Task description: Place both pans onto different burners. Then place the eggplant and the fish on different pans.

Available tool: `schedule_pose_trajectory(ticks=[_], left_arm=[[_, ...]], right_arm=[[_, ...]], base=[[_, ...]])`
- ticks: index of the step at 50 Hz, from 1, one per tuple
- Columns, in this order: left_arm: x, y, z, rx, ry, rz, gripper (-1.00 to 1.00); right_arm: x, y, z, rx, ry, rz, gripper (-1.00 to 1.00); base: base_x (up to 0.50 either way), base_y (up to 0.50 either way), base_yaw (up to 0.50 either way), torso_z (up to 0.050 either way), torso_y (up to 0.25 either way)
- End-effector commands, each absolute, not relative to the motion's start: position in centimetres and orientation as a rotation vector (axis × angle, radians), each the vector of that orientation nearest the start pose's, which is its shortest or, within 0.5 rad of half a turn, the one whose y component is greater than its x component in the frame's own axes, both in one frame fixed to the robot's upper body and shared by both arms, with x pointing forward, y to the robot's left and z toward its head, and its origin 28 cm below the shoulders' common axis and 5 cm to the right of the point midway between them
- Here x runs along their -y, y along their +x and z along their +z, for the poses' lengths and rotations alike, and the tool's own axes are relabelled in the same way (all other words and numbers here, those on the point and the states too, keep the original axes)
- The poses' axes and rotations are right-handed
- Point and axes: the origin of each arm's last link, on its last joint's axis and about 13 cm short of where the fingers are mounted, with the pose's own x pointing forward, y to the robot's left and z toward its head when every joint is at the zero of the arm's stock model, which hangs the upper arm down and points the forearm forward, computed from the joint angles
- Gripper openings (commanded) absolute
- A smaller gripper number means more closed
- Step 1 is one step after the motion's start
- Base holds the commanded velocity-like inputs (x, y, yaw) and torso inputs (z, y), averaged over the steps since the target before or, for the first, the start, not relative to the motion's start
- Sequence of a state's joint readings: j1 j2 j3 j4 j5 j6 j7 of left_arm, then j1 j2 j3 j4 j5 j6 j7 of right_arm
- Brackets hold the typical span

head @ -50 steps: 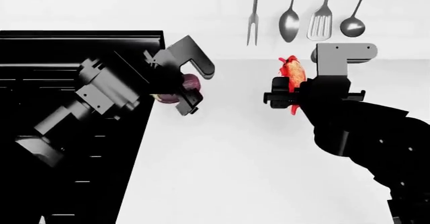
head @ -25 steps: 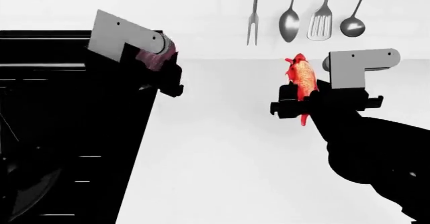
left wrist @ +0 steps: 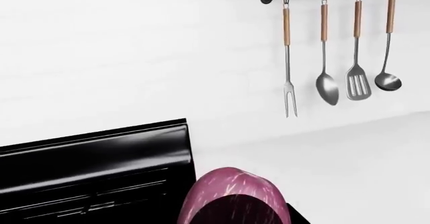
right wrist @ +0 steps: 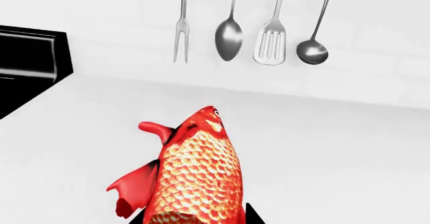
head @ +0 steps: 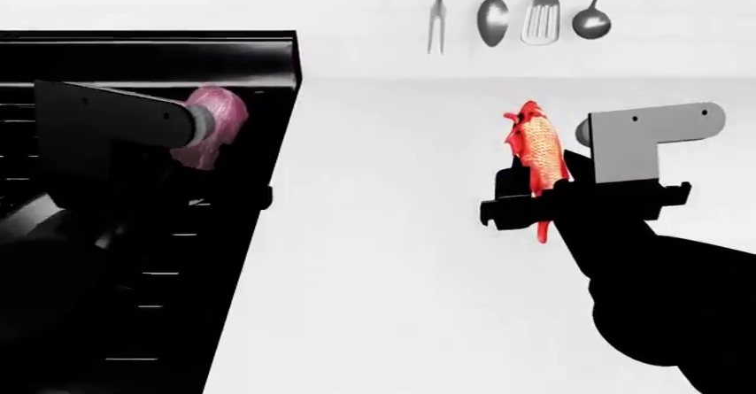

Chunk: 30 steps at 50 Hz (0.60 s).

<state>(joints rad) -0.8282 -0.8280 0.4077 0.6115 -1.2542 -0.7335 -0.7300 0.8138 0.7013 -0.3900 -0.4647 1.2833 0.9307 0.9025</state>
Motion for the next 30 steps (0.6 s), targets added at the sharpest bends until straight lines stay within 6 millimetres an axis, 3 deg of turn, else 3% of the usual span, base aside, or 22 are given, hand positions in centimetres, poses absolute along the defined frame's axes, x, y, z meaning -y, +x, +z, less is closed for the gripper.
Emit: schedule_pose_trajectory(ticks=[1, 7, 14, 30], left_arm=[[-24.27, 21.88, 24.67, 0.103, 0.083, -0.148, -1.0], [-24.49, 21.87, 24.6, 0.105, 0.083, -0.14, -1.0], [-24.7, 21.94, 24.85, 0.114, 0.087, -0.131, -1.0], [-24.81, 21.97, 25.08, 0.121, 0.093, -0.119, -1.0]], right_arm=[[12.45, 24.56, 22.44, -0.122, -0.124, -0.01, -1.0], [12.36, 24.72, 22.46, -0.119, -0.121, -0.006, -1.0], [12.42, 24.75, 22.59, -0.1, -0.121, -0.011, -1.0], [12.28, 24.57, 22.75, -0.087, -0.135, 0.002, -1.0]], base=[[-0.5, 0.0, 0.0, 0.0, 0.0], [-0.48, 0.0, 0.0, 0.0, 0.0], [0.0, 0.0, 0.0, 0.0, 0.0], [0.0, 0.5, 0.0, 0.0, 0.0]])
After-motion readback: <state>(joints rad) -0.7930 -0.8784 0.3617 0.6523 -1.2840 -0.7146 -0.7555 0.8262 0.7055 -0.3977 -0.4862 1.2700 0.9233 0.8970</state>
